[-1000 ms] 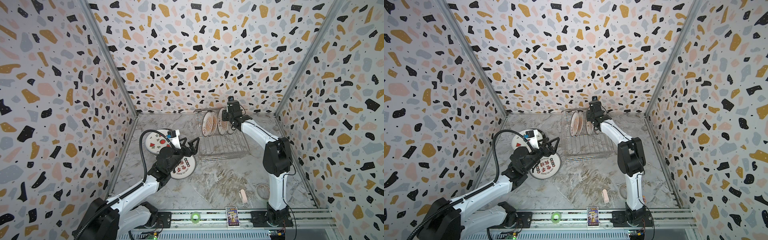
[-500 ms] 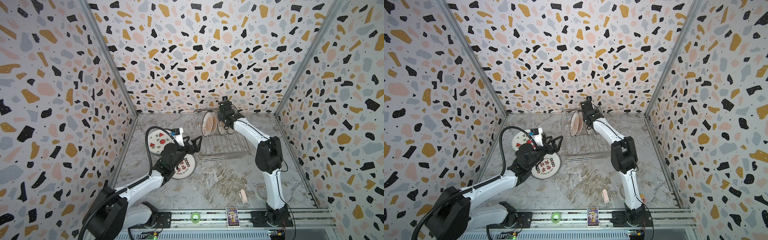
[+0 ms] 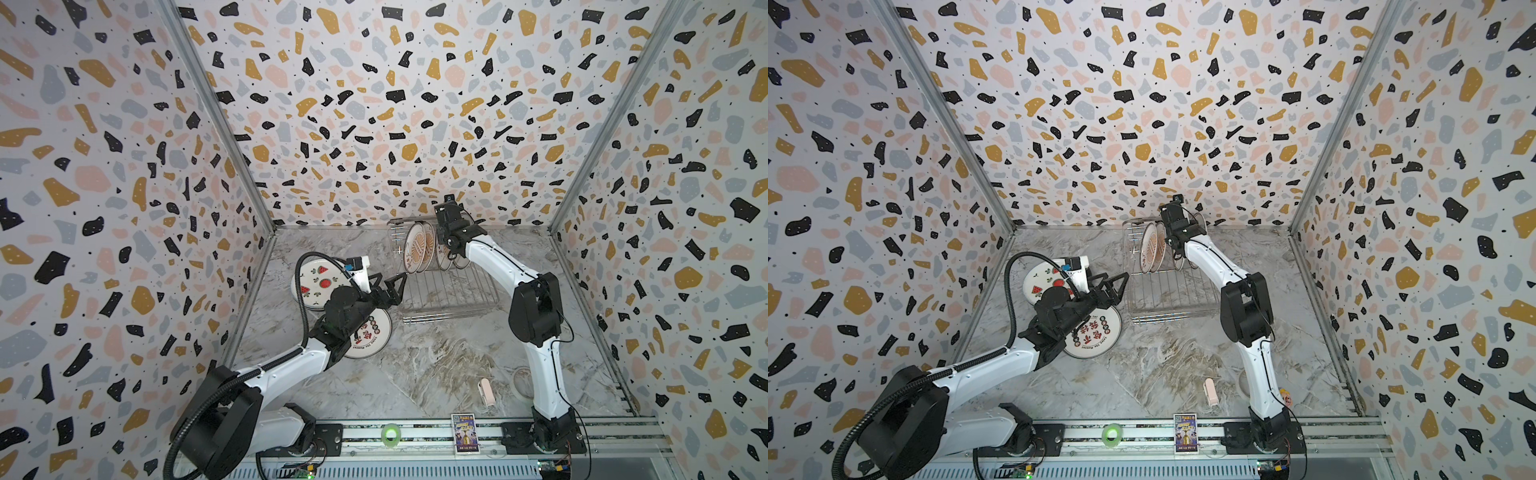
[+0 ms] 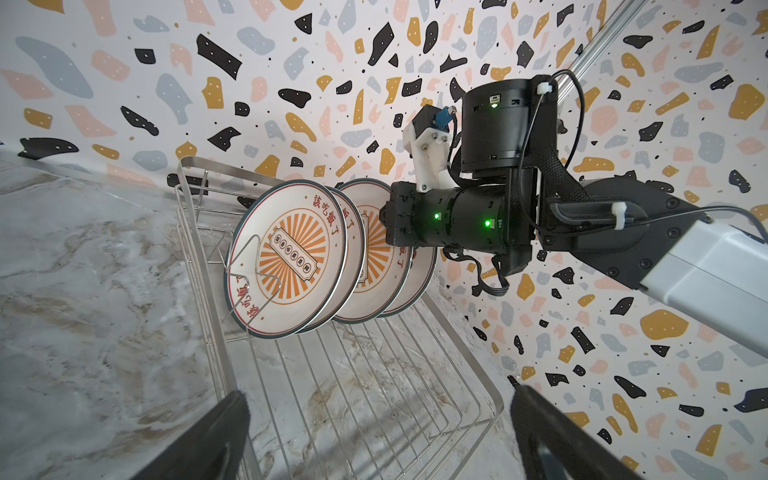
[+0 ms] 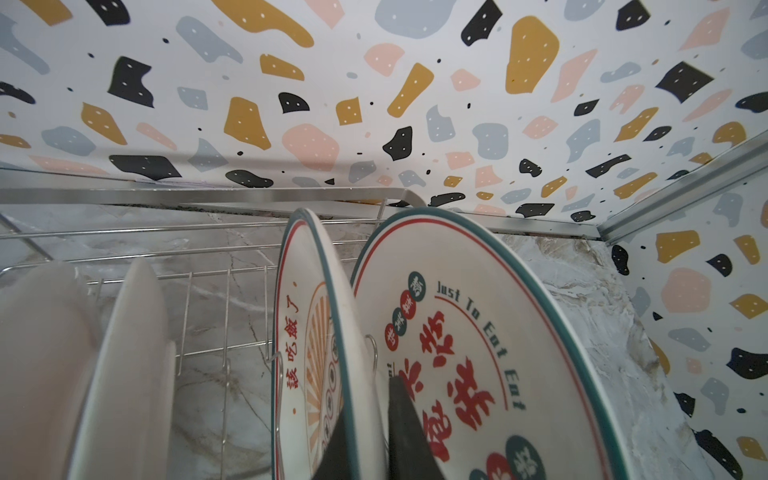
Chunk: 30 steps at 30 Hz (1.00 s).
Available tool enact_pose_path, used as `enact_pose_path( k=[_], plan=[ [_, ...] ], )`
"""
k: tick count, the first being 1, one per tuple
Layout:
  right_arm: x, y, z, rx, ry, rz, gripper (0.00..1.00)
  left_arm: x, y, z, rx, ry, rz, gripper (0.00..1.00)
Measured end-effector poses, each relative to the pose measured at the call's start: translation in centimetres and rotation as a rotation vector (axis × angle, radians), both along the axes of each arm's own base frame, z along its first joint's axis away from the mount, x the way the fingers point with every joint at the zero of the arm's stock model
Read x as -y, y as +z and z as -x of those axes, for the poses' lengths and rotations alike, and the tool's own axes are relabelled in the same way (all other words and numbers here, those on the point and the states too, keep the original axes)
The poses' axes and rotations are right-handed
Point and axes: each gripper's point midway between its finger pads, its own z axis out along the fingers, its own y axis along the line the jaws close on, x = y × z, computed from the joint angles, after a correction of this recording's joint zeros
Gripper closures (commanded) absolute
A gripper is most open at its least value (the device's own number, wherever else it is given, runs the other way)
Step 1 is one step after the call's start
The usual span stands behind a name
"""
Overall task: Unload the plates from the dish rack
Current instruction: Pick up the plate from the dish rack.
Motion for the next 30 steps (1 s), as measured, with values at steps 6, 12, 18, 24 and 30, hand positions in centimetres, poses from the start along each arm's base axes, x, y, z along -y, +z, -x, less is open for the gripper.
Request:
enact_pose_path(
  k=[6, 12, 18, 24, 30],
  plan=[
    [-0.4, 0.3, 0.5, 0.006, 0.002, 0.056, 0.91, 0.2, 0.3, 0.1, 0.005, -0.005, 0.014, 0.0],
    [-0.7, 0.6, 0.8, 0.015, -0.003, 0.102, 0.93, 0.2, 0.4, 0.1, 0.001, -0.006, 0.023, 0.0],
    [-1.0, 1.3, 1.5, 0.031, 0.002, 0.148, 0.93, 0.2, 0.4, 0.2, 0.0, -0.005, 0.025, 0.0],
    [-1.0, 4.3, 3.2, 0.079, -0.004, 0.18, 0.94, 0.3, 0.5, 0.3, 0.003, -0.007, 0.028, 0.0],
    [-0.4, 8.7, 5.1, 0.166, -0.023, 0.165, 0.94, 0.2, 1.1, 0.4, 0.016, -0.005, 0.036, 0.0]
  ],
)
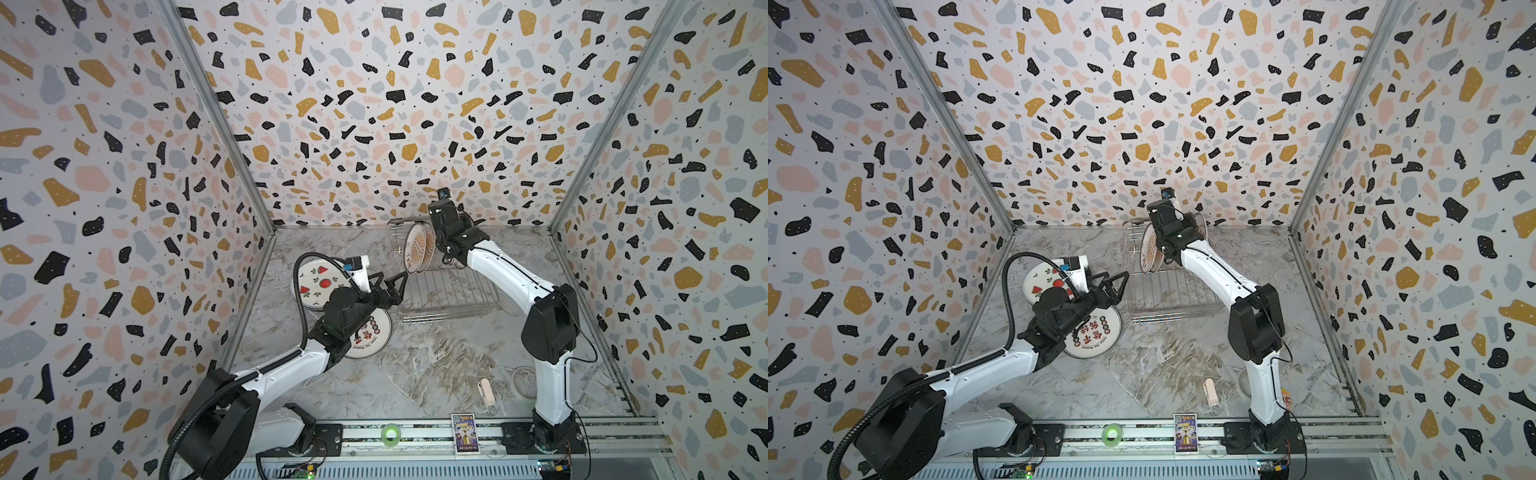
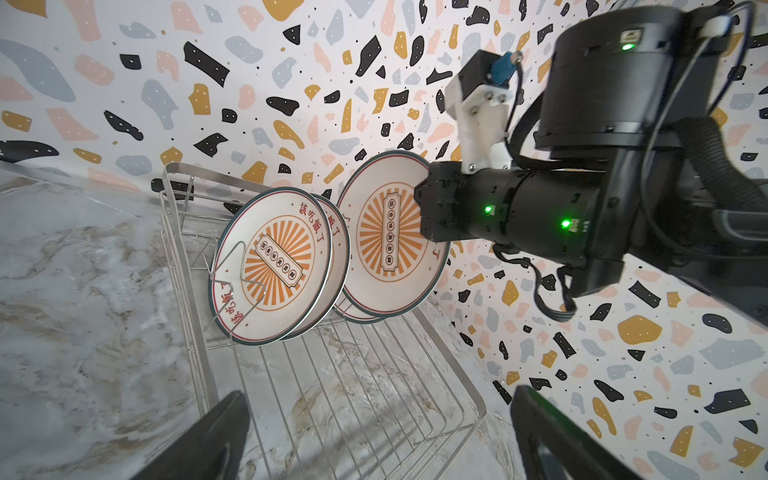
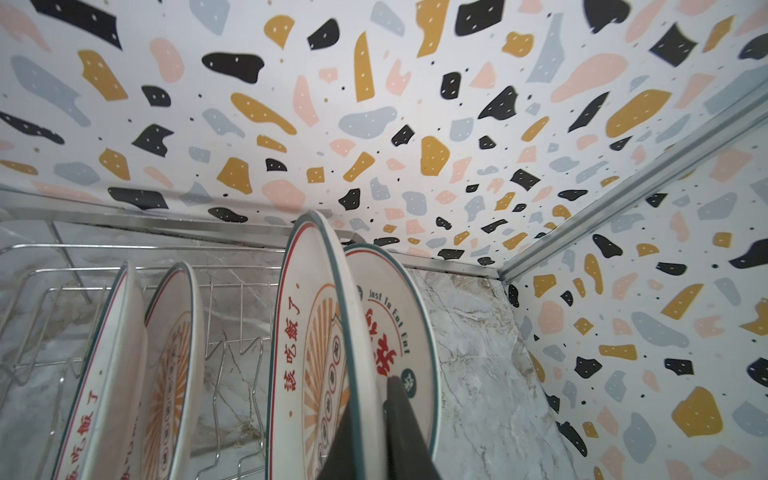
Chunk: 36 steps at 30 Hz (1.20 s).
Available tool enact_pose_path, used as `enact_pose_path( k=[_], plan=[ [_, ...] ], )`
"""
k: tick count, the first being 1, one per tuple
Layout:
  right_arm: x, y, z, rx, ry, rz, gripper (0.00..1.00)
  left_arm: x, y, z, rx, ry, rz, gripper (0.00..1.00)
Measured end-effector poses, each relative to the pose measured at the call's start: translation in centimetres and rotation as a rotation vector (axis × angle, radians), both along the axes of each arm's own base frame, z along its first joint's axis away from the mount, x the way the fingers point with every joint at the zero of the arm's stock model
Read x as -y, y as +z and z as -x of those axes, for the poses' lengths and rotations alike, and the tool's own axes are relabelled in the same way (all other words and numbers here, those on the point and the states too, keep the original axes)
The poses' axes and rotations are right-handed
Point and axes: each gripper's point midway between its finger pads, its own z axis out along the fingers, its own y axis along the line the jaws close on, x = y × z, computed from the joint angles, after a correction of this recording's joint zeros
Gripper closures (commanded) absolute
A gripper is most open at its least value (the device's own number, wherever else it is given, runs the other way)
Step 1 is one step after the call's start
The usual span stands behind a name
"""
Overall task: Unload the plates from the dish rack
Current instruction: Pick up the plate from the dish rack.
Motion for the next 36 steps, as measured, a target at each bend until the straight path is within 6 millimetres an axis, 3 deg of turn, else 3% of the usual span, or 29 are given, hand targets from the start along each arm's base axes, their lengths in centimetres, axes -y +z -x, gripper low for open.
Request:
enact_pose_path(
  k=[4, 12, 25, 30, 36],
  plan=[
    [0.4, 1.7, 1.4, 0.042, -0.008, -0.006, 0.95, -0.1, 0.6, 0.2, 0.013, 0.001, 0.008, 0.0],
    [0.6, 2.3, 5.5, 0.072, 0.03, -0.014, 0.95, -1.1, 1.6, 0.6, 0.026, 0.037, 0.016, 0.0],
    [4.3, 6.0, 14.2, 0.223, 0.156, -0.238, 0.97, -2.1, 2.4, 1.9, 0.057, 0.045, 0.034, 0.0],
    [5.3, 6.9, 16.2, 0.27, 0.259, -0.385, 0.98, -2.5, 2.3, 2.5, 0.061, 0.044, 0.04, 0.0],
    [6.0, 6.4, 17.2, 0.277, 0.376, -0.531, 0.99, -2.6, 2.6, 3.3, 0.072, 0.027, 0.052, 0.0]
  ],
)
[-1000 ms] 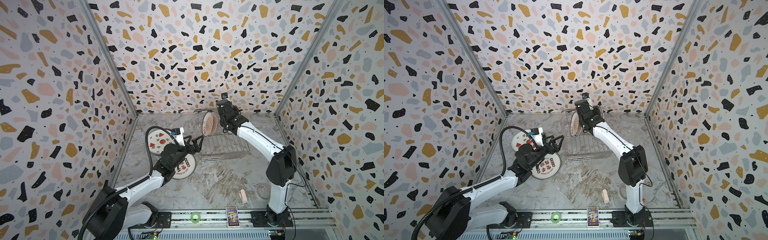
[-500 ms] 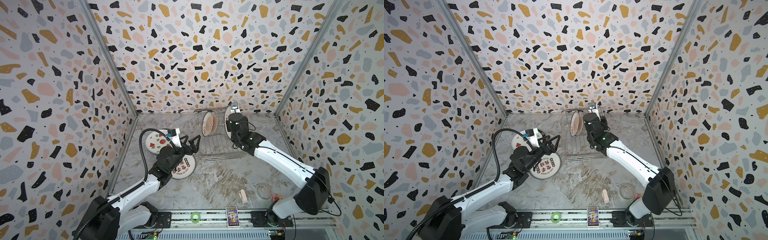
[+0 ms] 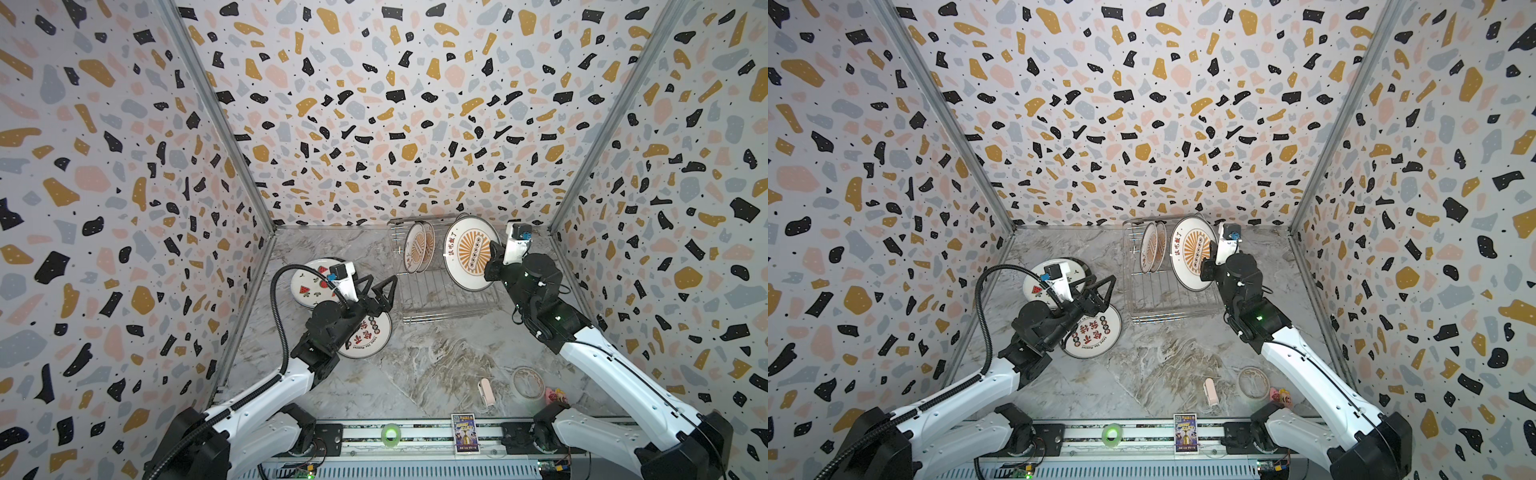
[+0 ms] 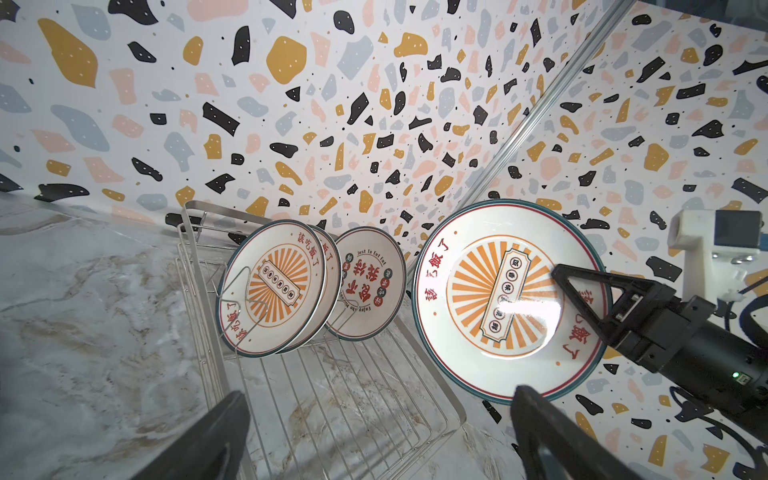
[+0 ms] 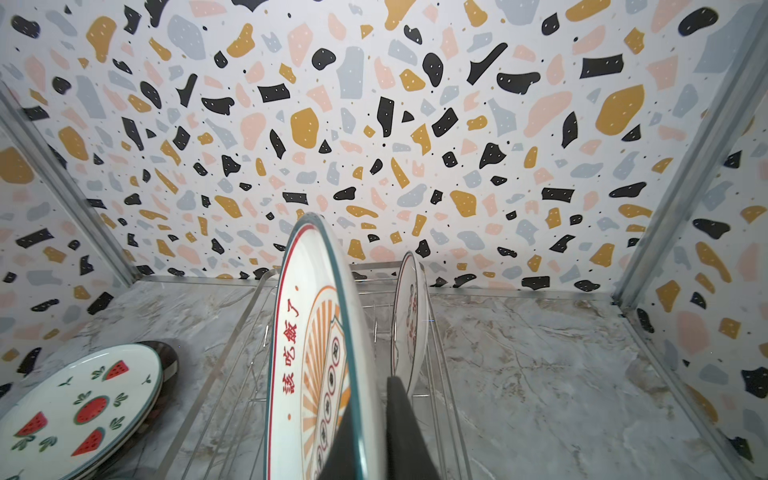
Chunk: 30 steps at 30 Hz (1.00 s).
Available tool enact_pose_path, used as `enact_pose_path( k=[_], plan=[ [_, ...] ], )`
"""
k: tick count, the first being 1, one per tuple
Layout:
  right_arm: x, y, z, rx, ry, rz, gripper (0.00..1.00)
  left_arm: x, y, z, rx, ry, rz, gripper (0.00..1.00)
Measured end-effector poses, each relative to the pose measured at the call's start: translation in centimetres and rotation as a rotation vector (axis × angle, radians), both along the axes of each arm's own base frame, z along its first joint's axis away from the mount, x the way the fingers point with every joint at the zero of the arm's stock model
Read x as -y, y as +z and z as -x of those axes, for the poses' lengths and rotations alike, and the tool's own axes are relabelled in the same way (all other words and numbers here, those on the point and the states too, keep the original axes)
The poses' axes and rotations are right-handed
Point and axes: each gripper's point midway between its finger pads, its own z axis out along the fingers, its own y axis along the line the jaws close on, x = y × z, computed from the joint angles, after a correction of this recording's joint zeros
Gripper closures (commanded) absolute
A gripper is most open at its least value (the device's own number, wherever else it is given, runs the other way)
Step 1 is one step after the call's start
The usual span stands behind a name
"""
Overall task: Unload the plates from the dish rack
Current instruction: Pick up the plate from the dish rack.
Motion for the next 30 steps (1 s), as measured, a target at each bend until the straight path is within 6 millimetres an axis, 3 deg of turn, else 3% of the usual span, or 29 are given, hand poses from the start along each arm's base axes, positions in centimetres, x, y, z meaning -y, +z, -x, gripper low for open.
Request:
enact_pose_path(
  k=[16, 22, 27, 30],
  plan=[
    [-4.9, -1.6, 4.0, 0.004, 0.492, -0.232, 1.0, 1.1, -1.1, 3.3, 0.002, -0.164, 0.074, 0.0],
    [-6.7, -1.4, 6.0, 0.027, 0.651, -0.273, 1.0, 1.5, -1.3, 4.3, 0.012, -0.214, 0.116, 0.04],
    [-7.7, -0.9, 6.9, 0.046, 0.739, -0.291, 1.0, 2.3, -0.7, 5.0, 0.032, -0.258, 0.135, 0.11],
    [-8.0, -0.8, 7.3, 0.053, 0.775, -0.299, 1.0, 3.0, -0.8, 5.4, 0.031, -0.288, 0.135, 0.23]
  ],
)
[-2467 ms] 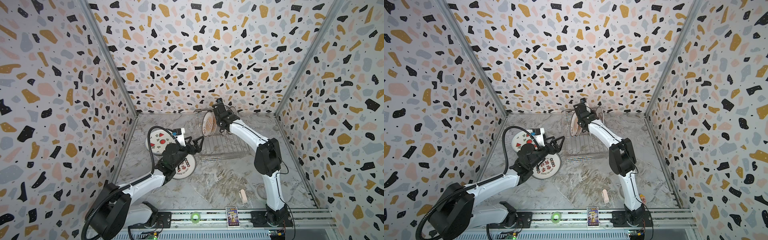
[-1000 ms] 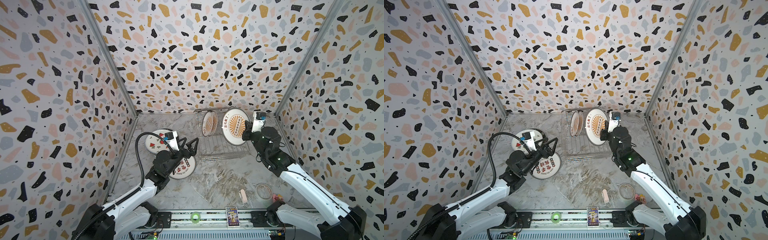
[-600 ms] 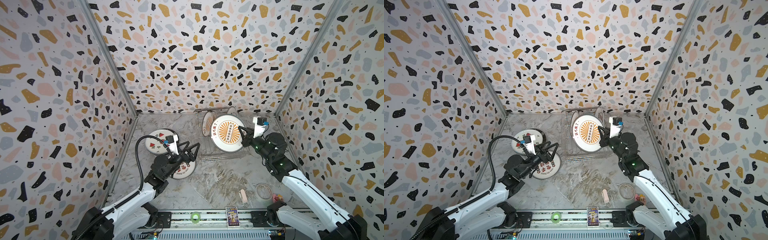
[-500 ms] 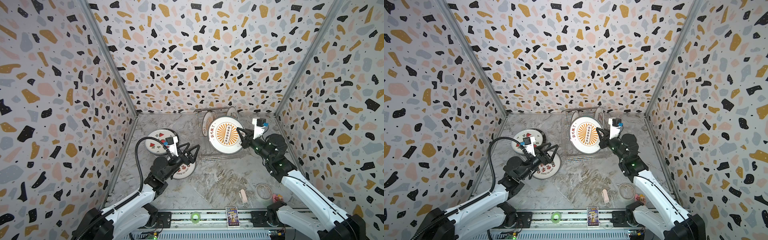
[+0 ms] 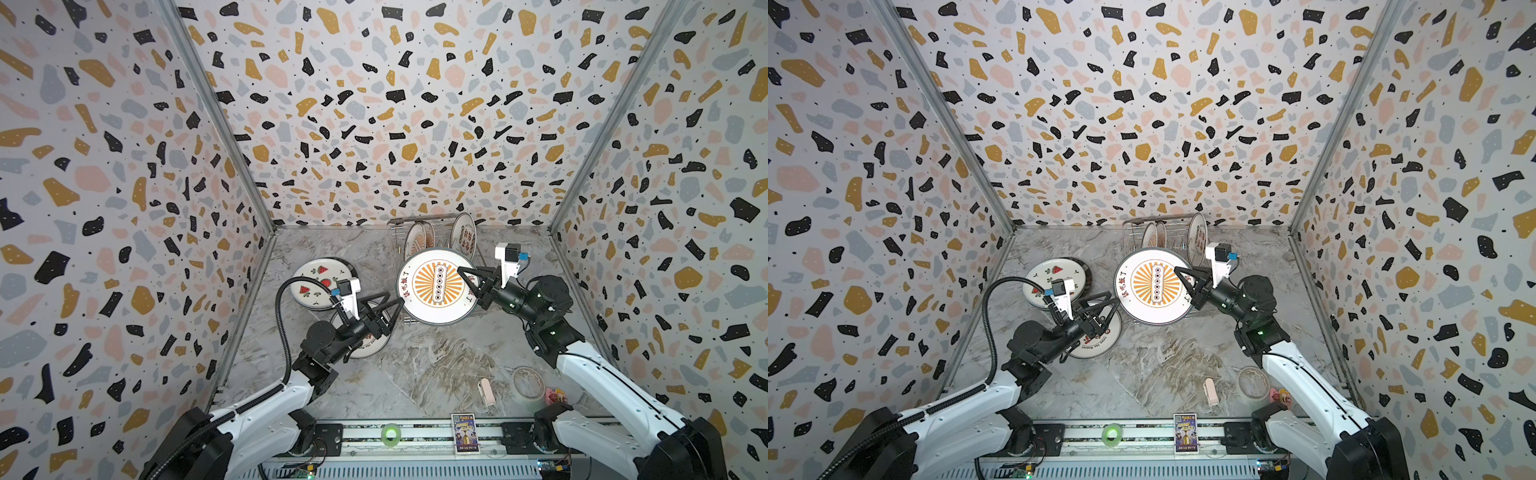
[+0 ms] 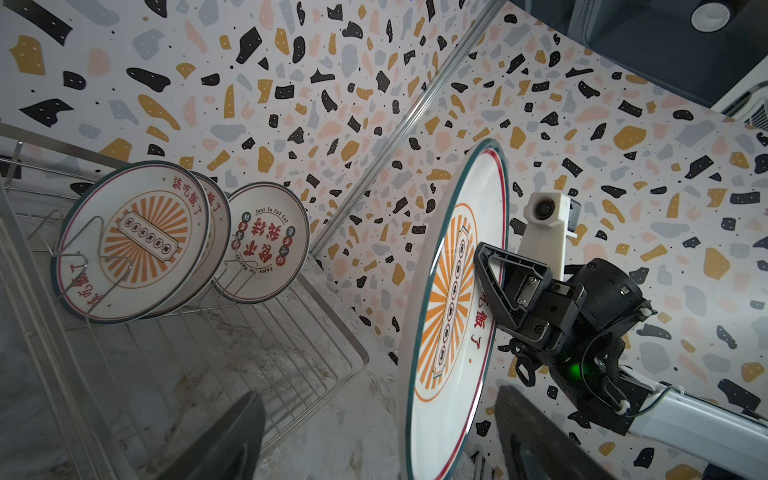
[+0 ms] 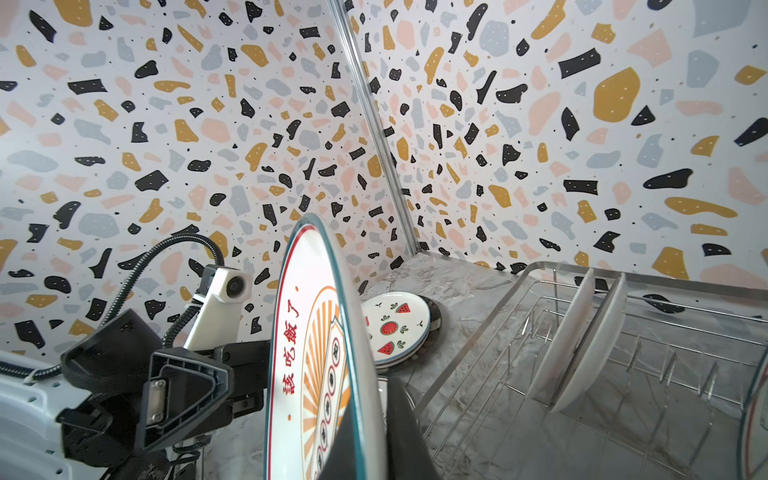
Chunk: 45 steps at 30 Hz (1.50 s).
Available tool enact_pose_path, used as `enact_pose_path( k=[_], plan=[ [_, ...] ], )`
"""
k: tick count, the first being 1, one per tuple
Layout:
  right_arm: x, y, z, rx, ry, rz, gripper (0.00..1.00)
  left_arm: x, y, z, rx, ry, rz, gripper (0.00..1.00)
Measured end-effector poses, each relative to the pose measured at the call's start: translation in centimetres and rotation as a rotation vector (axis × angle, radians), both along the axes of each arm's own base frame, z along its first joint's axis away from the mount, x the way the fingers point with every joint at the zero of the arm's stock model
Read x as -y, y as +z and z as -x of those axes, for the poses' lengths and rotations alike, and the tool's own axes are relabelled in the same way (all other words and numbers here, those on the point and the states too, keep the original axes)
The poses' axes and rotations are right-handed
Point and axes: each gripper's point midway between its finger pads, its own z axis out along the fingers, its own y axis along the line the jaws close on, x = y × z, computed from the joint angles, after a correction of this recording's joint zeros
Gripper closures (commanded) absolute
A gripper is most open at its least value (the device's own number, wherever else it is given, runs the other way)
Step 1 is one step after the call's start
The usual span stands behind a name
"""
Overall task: Unload the plates from the dish rack
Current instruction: Pick up the plate from the dish rack, then place the plate on the plate.
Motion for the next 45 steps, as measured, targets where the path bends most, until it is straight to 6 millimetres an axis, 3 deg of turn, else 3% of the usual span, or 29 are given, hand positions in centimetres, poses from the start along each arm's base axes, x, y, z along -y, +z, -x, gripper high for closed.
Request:
enact_pose_path(
  k=[10, 12, 22, 28, 34, 36, 38, 40, 41, 45],
  plan=[
    [-1.0, -1.0, -0.2, -0.027, 0.059, 0.0, 1.0, 1.0, -0.6, 0.1, -0.013, -0.032, -0.013, 0.68],
    [-1.1, -1.2, -0.3, -0.032, 0.062, 0.003, 1.0, 1.2, -0.7, 0.1, -0.016, -0.036, -0.016, 0.69],
    [-1.6, -2.4, -0.9, -0.051, 0.058, 0.025, 1.0, 1.5, -1.8, -0.7, -0.065, -0.013, -0.045, 0.97],
    [-2.3, -3.2, -1.5, -0.065, 0.058, 0.05, 0.97, 1.2, -2.8, -1.3, -0.102, 0.015, -0.057, 1.0],
    [-2.5, -3.4, -1.6, -0.064, 0.059, 0.059, 0.72, 1.1, -2.9, -1.4, -0.113, 0.02, -0.055, 1.0],
    [-2.7, -3.5, -1.6, -0.062, 0.063, 0.062, 0.57, 1.1, -3.3, -1.5, -0.128, 0.023, -0.059, 1.0],
    [-2.8, -3.5, -1.5, -0.06, 0.067, 0.064, 0.36, 1.1, -3.6, -1.5, -0.141, 0.023, -0.065, 1.0],
    [-2.9, -3.4, -1.5, -0.061, 0.069, 0.063, 0.09, 1.2, -3.8, -1.5, -0.151, 0.022, -0.07, 1.0],
    [-2.9, -3.3, -1.5, -0.061, 0.069, 0.061, 0.01, 1.2, -3.8, -1.4, -0.152, 0.023, -0.07, 1.0],
    [-2.6, -3.2, -2.0, -0.065, 0.034, 0.063, 0.01, 1.0, -3.6, -1.3, -0.153, 0.03, -0.069, 1.0]
  ],
)
